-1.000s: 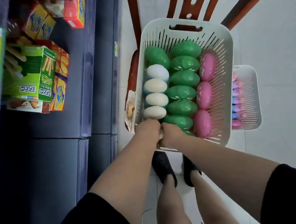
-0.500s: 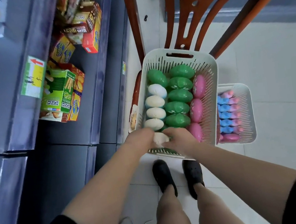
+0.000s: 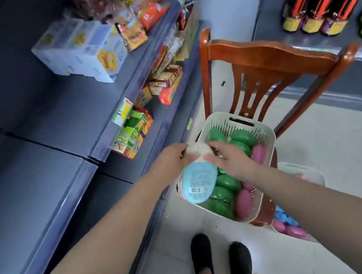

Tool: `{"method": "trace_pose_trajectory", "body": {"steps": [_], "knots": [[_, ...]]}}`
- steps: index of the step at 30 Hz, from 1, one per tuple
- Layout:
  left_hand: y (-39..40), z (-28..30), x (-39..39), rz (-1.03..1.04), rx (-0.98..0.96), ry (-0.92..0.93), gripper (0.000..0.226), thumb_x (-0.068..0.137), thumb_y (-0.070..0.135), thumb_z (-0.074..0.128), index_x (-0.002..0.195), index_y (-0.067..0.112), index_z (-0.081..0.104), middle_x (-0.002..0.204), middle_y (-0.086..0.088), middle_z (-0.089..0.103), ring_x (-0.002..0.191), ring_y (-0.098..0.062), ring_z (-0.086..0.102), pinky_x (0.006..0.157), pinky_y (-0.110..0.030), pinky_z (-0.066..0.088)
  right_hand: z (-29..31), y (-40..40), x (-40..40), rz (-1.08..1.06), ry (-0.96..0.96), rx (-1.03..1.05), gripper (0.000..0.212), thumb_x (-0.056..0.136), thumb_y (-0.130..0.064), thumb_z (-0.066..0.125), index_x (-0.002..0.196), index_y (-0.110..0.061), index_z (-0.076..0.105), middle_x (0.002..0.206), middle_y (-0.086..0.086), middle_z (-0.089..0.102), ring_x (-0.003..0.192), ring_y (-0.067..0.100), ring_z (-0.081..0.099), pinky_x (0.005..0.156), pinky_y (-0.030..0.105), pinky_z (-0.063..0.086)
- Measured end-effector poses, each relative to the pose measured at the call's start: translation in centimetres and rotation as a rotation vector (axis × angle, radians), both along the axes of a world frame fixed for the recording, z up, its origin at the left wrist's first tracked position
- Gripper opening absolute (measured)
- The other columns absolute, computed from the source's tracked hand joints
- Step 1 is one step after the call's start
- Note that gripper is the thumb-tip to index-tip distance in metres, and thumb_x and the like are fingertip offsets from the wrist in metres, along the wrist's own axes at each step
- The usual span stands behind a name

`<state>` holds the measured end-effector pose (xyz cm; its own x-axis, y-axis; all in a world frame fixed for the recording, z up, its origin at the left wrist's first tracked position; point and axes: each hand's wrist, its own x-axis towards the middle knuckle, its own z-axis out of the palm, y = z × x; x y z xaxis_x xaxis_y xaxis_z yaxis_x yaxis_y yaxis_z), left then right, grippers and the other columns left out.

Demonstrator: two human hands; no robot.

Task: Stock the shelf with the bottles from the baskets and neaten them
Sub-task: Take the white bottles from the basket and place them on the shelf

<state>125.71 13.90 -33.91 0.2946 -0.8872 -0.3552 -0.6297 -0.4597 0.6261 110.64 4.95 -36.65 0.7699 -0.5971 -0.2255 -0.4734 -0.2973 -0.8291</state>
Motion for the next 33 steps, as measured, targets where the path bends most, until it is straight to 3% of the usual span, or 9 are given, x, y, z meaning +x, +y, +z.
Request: {"method": "trace_pose_trajectory", "body": {"steps": [6, 9, 12, 15, 17, 22, 26, 29, 33], "knots": [[3.5, 10.0, 1.0, 0.317, -0.363, -0.038, 0.047, 0.080, 0.054, 0.050, 0.072, 0.009, 0.057, 0.059, 0.000, 0.049, 0.054, -0.013, 0.043, 0.057, -0.033, 0.038, 9.8, 1.4, 4.2, -0.032, -0.300, -0.001, 0.031, 0.090, -0.032, 0.055, 0.115, -0.016, 0.060, 0.100, 0.000, 0.065, 0.094, 0.018, 0.059, 0.083, 0.029, 0.044], [6.2, 15.2, 1.1, 0.495, -0.465, -0.014, 0.045, 0.089, 0.043, 0.056, 0.078, -0.001, 0.058, 0.066, -0.007, 0.051, 0.060, -0.018, 0.048, 0.064, -0.044, 0.050, 15.3, 2.8, 6.5, 0.096, -0.419, -0.025, 0.047, 0.078, -0.044, 0.049, 0.116, -0.018, 0.061, 0.101, -0.002, 0.065, 0.093, 0.012, 0.059, 0.079, 0.024, 0.043], [10.0, 19.8, 1.7, 0.595, -0.542, -0.072, 0.050, 0.088, 0.046, 0.056, 0.083, -0.004, 0.058, 0.071, -0.010, 0.052, 0.065, -0.018, 0.049, 0.066, -0.045, 0.051, 19.9, 5.0, 8.2, 0.307, -0.484, 0.011, 0.041, 0.072, -0.039, 0.066, 0.111, -0.032, 0.058, 0.106, -0.005, 0.067, 0.097, 0.012, 0.063, 0.083, 0.031, 0.050], [14.5, 24.0, 1.8, 0.654, -0.583, -0.214, 0.047, 0.091, 0.039, 0.055, 0.075, -0.004, 0.054, 0.064, -0.007, 0.047, 0.056, -0.009, 0.044, 0.054, -0.028, 0.042, 23.9, 8.7, 9.9, 0.416, -0.577, 0.019, 0.039, 0.073, -0.026, 0.077, 0.106, -0.035, 0.057, 0.104, -0.006, 0.068, 0.096, 0.011, 0.064, 0.085, 0.036, 0.053], [17.8, 26.6, 1.7, 0.703, -0.615, -0.322, 0.042, 0.093, 0.035, 0.053, 0.072, -0.002, 0.053, 0.060, -0.002, 0.046, 0.050, -0.004, 0.040, 0.048, -0.014, 0.035, 26.5, 11.7, 10.9, 0.444, -0.662, 0.034, 0.040, 0.064, -0.039, 0.076, 0.100, -0.035, 0.060, 0.102, -0.005, 0.069, 0.094, 0.013, 0.066, 0.084, 0.037, 0.053], [26.2, 31.4, 1.6, 0.830, -0.713, -0.545, 0.029, 0.095, 0.034, 0.047, 0.072, 0.018, 0.056, 0.061, 0.010, 0.049, 0.054, -0.002, 0.042, 0.053, -0.014, 0.036, 32.2, 19.8, 13.3, 0.560, -0.803, 0.066, 0.042, 0.064, -0.037, 0.074, 0.104, -0.027, 0.064, 0.099, -0.006, 0.070, 0.092, 0.011, 0.067, 0.083, 0.039, 0.055], [33.2, 33.4, 1.3, 0.921, -0.803, -0.575, 0.004, 0.093, 0.030, 0.053, 0.097, 0.031, 0.053, 0.083, 0.017, 0.058, 0.076, -0.006, 0.060, 0.070, -0.024, 0.051, 35.5, 26.3, 15.3, 0.619, -0.862, 0.071, 0.034, 0.075, -0.022, 0.076, 0.107, -0.023, 0.064, 0.102, -0.006, 0.069, 0.095, 0.012, 0.065, 0.086, 0.041, 0.054], [38.5, 34.0, 0.7, 0.962, -0.836, -0.581, 0.034, 0.087, 0.025, 0.063, 0.113, 0.035, 0.044, 0.094, 0.017, 0.056, 0.080, 0.000, 0.060, 0.068, -0.015, 0.051, 37.5, 31.5, 17.0, 0.610, -0.914, 0.152, 0.028, 0.076, -0.019, 0.075, 0.102, -0.022, 0.064, 0.100, -0.003, 0.068, 0.095, 0.015, 0.064, 0.086, 0.042, 0.054], [44.8, 33.8, 0.4, 1.033, -0.765, -0.711, 0.055, 0.081, 0.034, 0.068, 0.127, 0.036, 0.038, 0.114, 0.023, 0.050, 0.101, -0.001, 0.053, 0.080, -0.032, 0.053, 39.9, 38.5, 18.8, 0.564, -0.993, 0.253, 0.019, 0.077, -0.018, 0.074, 0.092, -0.023, 0.064, 0.093, -0.006, 0.067, 0.086, 0.010, 0.061, 0.079, 0.031, 0.051]]}}
